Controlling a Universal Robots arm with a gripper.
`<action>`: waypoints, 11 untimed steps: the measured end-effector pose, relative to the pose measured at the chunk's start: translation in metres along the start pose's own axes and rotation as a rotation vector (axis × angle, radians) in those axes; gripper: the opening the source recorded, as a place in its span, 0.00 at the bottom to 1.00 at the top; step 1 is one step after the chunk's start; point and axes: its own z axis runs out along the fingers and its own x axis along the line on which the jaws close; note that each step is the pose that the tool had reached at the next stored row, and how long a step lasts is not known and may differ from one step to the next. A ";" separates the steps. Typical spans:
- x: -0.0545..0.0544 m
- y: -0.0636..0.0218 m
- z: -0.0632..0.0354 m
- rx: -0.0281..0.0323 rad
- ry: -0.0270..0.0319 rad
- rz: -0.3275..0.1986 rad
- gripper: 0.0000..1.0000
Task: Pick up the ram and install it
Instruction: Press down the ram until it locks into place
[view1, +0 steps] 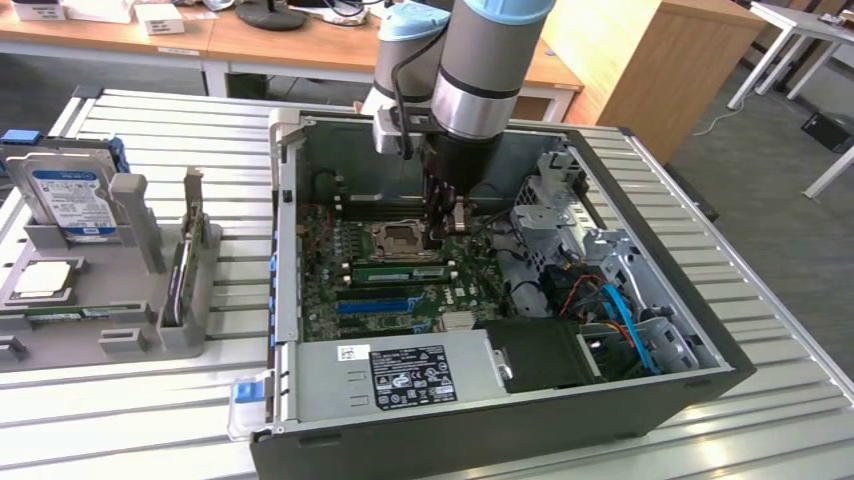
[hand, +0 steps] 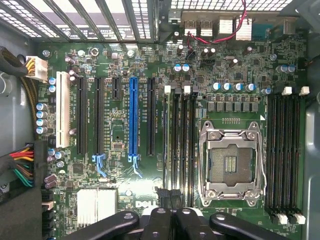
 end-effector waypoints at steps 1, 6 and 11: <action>0.000 0.0000 0.0000 0.0000 0.0000 0.000 0.11; 0.000 -0.0005 0.0000 0.0000 -0.0006 0.000 0.11; 0.000 -0.0068 0.0000 -0.0001 -0.0007 0.000 0.11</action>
